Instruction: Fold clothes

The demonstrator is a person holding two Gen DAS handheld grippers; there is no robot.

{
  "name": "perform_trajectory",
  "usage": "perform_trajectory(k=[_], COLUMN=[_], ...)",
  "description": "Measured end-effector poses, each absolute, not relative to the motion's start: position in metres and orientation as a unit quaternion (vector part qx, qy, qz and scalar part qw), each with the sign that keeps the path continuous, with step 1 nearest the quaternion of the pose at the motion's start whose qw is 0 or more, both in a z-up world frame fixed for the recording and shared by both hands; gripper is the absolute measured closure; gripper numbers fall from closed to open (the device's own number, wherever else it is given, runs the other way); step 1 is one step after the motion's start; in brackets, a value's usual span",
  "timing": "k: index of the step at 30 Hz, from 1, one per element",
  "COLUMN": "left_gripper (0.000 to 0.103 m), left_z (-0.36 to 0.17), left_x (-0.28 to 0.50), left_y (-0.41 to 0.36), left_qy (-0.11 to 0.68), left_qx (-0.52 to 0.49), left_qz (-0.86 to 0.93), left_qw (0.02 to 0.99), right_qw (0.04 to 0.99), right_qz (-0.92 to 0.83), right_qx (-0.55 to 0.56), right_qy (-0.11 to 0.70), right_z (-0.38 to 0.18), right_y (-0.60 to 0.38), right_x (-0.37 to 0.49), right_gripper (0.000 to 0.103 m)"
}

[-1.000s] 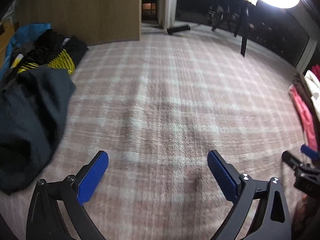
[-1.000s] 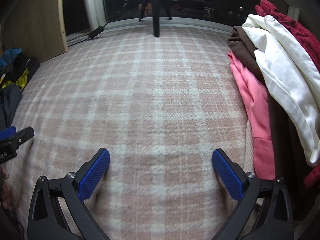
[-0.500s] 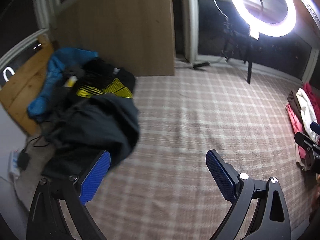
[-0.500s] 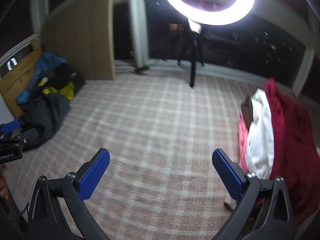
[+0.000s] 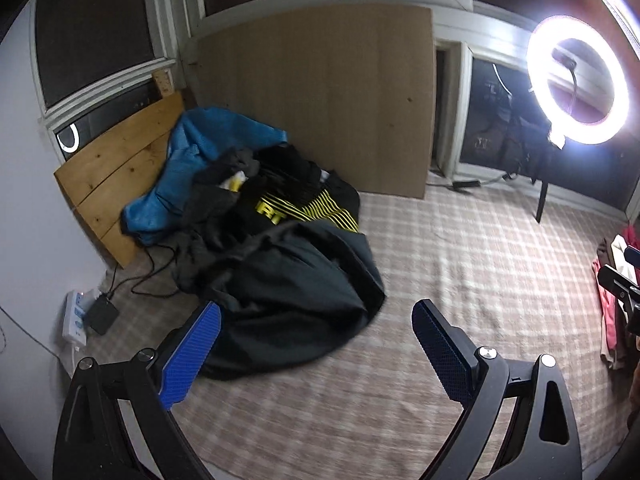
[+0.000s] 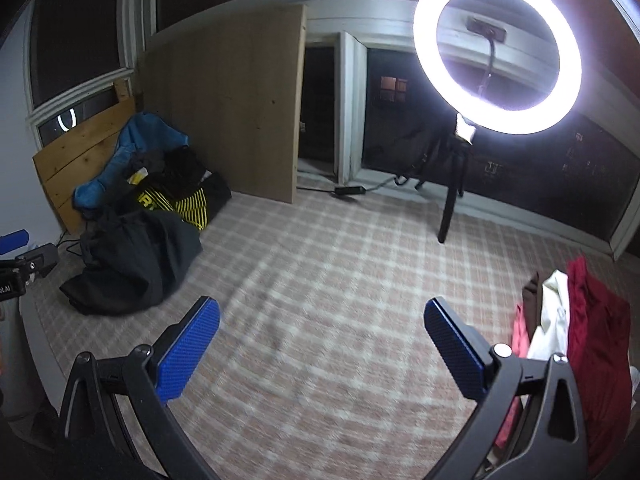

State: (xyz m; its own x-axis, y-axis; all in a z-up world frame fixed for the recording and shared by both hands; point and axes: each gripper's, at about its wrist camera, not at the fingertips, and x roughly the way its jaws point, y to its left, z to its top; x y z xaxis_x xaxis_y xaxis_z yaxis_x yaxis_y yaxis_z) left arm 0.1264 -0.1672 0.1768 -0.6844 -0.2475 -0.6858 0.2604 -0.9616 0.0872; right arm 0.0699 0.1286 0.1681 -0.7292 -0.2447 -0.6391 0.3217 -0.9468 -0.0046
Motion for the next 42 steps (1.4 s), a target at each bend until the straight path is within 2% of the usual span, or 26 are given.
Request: perform_trajectory(k=[11, 18, 28, 34, 37, 38, 39, 40, 41, 42], left_gripper=[0.006, 0.006, 0.006, 0.006, 0.006, 0.006, 0.006, 0.006, 0.006, 0.006], left_z=[0.19, 0.185, 0.158, 0.133, 0.126, 0.124, 0.125, 0.125, 0.127, 0.129], left_x=[0.118, 0.117, 0.102, 0.093, 0.091, 0.091, 0.091, 0.092, 0.092, 0.092], left_y=[-0.324, -0.42, -0.473, -0.48, -0.476, -0.475, -0.475, -0.475, -0.475, -0.475], left_qy=[0.02, 0.023, 0.05, 0.074, 0.072, 0.071, 0.072, 0.074, 0.075, 0.076], left_qx=[0.356, 0.363, 0.377, 0.4, 0.408, 0.41, 0.41, 0.409, 0.408, 0.406], left_qz=[-0.92, -0.914, -0.91, -0.899, -0.895, -0.895, -0.894, -0.894, -0.894, -0.895], left_qw=[0.159, 0.181, 0.168, 0.164, 0.164, 0.164, 0.166, 0.168, 0.169, 0.17], right_qw=[0.145, 0.181, 0.187, 0.207, 0.255, 0.274, 0.296, 0.315, 0.33, 0.341], right_qz=[-0.935, -0.926, -0.873, -0.825, -0.793, -0.786, -0.78, -0.776, -0.775, -0.778], right_qx=[0.321, 0.328, 0.444, 0.525, 0.553, 0.555, 0.551, 0.546, 0.539, 0.527], right_qy=[0.046, 0.048, 0.075, 0.037, 0.017, 0.009, 0.004, 0.004, 0.013, 0.022], right_z=[0.205, 0.2, 0.107, 0.049, 0.026, 0.024, 0.023, 0.026, 0.031, 0.037], right_y=[0.034, -0.057, -0.14, -0.141, -0.152, -0.159, -0.167, -0.174, -0.182, -0.189], right_x=[0.045, 0.02, -0.036, -0.065, -0.066, -0.062, -0.057, -0.051, -0.044, -0.038], right_gripper=[0.0, 0.0, 0.0, 0.0, 0.001, 0.004, 0.033, 0.078, 0.086, 0.088])
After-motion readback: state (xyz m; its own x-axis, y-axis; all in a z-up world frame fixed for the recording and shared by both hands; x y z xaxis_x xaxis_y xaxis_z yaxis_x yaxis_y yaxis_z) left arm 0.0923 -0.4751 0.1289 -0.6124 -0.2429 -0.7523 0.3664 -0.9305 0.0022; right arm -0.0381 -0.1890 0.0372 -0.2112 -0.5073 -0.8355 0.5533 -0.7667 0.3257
